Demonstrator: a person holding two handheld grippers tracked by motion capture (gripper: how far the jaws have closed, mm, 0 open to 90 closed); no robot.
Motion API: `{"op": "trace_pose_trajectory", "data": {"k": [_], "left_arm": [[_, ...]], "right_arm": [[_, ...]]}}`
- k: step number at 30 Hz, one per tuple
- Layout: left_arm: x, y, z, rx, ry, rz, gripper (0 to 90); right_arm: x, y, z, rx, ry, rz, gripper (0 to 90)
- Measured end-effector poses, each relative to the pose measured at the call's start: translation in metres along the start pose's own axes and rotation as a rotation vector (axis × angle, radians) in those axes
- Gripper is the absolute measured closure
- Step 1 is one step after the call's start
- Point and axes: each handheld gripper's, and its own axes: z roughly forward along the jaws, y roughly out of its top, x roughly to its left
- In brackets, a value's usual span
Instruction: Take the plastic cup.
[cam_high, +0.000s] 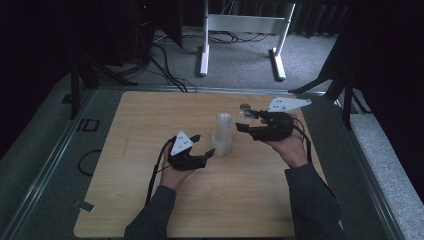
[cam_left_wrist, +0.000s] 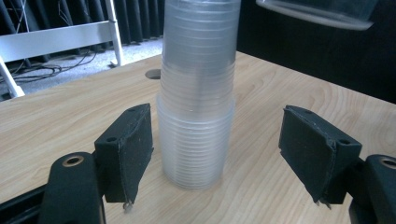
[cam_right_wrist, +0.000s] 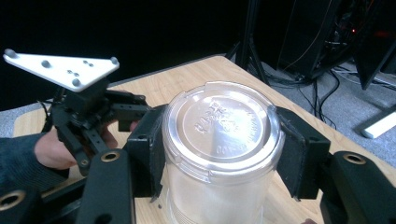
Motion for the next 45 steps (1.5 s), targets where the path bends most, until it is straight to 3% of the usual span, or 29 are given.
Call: {"op": "trace_pose_trajectory", "data": {"k": [9,16,26,39,45], "left_arm": [[-0.003,0.002,-0.008,0.005,-0.016,-0.015,26.4],[-0.008,0.006,-0.011,0.021,-0.033,-0.011,26.4],[-0.021,0.011,-0.012,0.021,-0.044,0.014,26.4],[-0.040,0.018,0.000,0.016,-0.056,0.031,26.2],[-0.046,0.019,0.007,0.021,-0.037,0.033,24.4]], "right_arm": [[0.002,-0.013,0.008,0.019,-0.009,0.009,41.2],[0.004,-0.022,0.012,0.037,-0.027,0.006,41.2],[0.016,-0.029,0.023,0.045,-0.014,0.010,41.2],[0.024,-0.035,0.034,0.046,-0.012,0.051,41.2],[0.026,-0.037,0.035,0.041,-0.012,0.065,41.2]]}}
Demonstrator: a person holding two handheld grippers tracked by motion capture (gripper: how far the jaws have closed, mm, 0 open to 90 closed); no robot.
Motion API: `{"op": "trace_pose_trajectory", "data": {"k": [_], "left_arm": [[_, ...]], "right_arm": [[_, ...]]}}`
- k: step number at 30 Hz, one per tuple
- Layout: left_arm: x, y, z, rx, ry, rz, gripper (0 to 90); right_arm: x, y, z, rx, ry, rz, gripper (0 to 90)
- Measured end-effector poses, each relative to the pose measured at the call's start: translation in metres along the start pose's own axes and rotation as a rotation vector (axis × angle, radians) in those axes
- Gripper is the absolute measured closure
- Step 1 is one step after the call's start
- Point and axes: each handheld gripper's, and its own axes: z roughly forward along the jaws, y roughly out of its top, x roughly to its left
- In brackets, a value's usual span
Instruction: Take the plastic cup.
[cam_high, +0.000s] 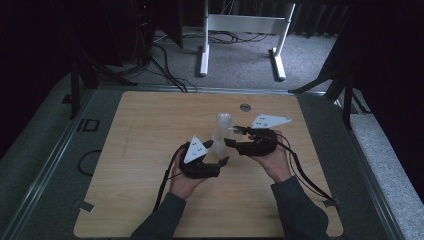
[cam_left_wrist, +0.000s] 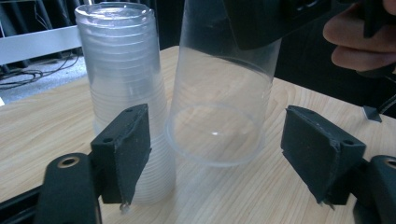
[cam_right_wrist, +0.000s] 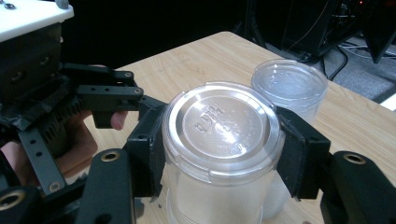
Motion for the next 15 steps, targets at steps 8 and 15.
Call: {"op": "trace_pose_trajectory", "data": {"k": [8,15], "left_arm": [[-0.0027,-0.0009,0.0073,0.012,-0.004,0.000,19.9],[-0.0036,-0.0015,0.0103,0.005,0.014,0.008,18.0]], "right_arm": [[0.0014,-0.0009,0.0021,-0.006,0.008,0.014,41.2],[0.0019,-0.0008,0.0023,-0.016,0.014,0.023,41.2]]}}
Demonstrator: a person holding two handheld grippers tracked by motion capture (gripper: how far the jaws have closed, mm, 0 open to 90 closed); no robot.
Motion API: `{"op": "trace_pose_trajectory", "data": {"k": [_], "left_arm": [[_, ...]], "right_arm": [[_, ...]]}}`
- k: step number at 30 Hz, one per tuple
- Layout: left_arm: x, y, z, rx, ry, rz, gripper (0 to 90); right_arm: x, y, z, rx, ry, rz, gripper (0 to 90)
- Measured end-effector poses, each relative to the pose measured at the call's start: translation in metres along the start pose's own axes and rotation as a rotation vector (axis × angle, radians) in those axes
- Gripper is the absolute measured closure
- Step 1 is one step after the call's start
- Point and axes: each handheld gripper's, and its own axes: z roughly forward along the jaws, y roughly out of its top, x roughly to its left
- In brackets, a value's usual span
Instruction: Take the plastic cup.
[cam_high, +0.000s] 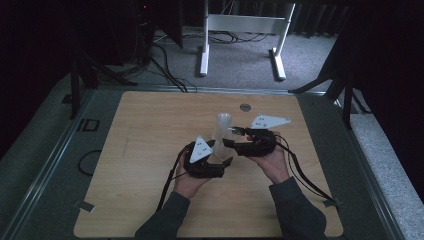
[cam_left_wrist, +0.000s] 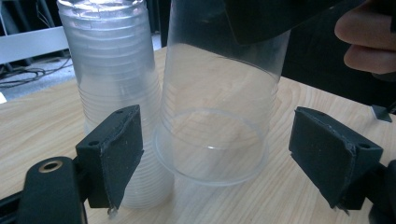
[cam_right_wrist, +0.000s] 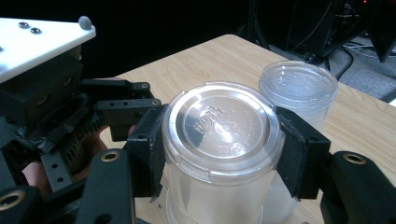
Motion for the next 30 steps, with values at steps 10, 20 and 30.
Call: {"op": "trace_pose_trajectory", "data": {"k": [10,20,30], "left_arm": [[-0.003,-0.005,0.004,-0.057,0.001,0.007,16.9],[-0.008,-0.008,0.007,-0.163,0.055,0.006,16.9],[-0.007,-0.011,0.011,-0.163,0.061,0.003,17.5]], "right_arm": [[-0.001,0.001,-0.001,-0.019,0.021,0.026,41.2],[-0.002,0.002,-0.001,-0.027,0.032,0.043,41.2],[-0.004,0.003,-0.002,-0.040,0.047,0.063,41.2]]}}
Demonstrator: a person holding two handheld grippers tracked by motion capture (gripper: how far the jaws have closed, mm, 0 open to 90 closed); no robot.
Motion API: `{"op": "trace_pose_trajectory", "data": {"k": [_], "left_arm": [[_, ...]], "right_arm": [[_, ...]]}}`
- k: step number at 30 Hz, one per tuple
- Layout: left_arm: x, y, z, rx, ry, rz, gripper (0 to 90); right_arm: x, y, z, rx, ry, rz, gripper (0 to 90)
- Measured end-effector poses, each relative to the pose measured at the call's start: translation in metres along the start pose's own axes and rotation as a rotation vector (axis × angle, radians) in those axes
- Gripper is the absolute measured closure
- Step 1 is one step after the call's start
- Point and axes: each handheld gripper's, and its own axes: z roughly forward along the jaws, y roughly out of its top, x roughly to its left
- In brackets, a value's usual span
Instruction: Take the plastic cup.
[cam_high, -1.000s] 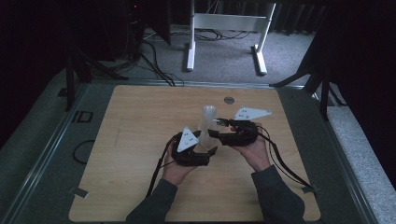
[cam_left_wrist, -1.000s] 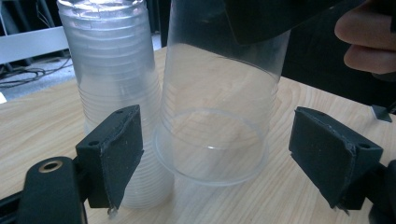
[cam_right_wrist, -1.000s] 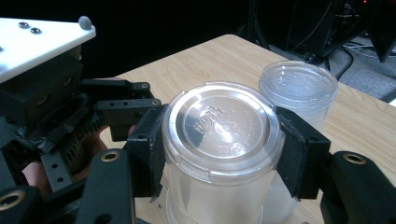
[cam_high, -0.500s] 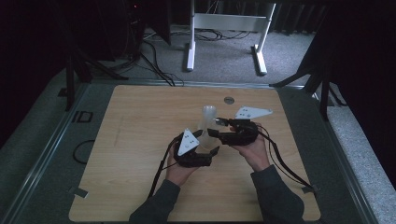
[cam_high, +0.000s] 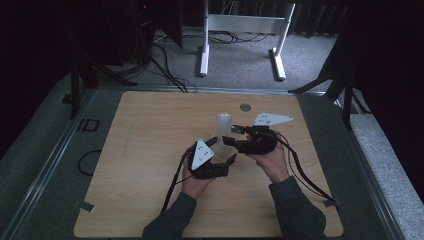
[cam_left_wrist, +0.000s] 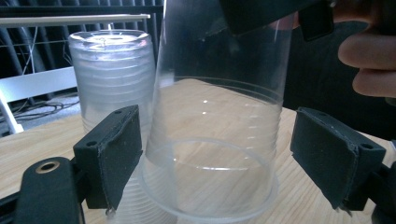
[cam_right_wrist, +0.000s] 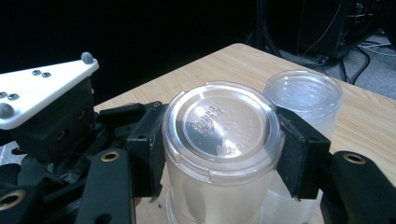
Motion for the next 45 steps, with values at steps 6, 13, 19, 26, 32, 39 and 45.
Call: {"op": "trace_pose_trajectory", "data": {"k": [6,13,19,26,32,39,45], "left_arm": [[0.001,0.000,0.000,0.001,0.004,0.000,19.7],[0.001,0.000,-0.001,-0.007,0.014,0.003,26.4],[0.001,0.001,-0.002,-0.011,0.016,0.008,28.0],[0.001,0.001,-0.003,-0.011,0.008,0.010,28.4],[0.003,0.003,-0.006,-0.014,-0.003,0.012,29.0],[0.006,0.004,-0.009,-0.020,-0.021,0.006,29.1],[0.010,0.005,-0.012,-0.016,-0.029,0.007,29.1]], "right_arm": [[-0.001,0.000,0.000,-0.007,0.019,0.015,41.2],[-0.001,0.000,0.000,-0.007,0.020,0.015,41.2],[-0.001,0.001,-0.001,-0.010,0.023,0.019,41.1],[-0.002,0.001,0.000,-0.007,0.029,0.019,39.6],[-0.001,0.000,0.001,0.004,0.031,0.009,36.3],[-0.002,0.000,0.000,0.003,0.027,0.005,32.1],[-0.001,0.001,-0.002,-0.001,0.028,-0.005,28.2]]}}
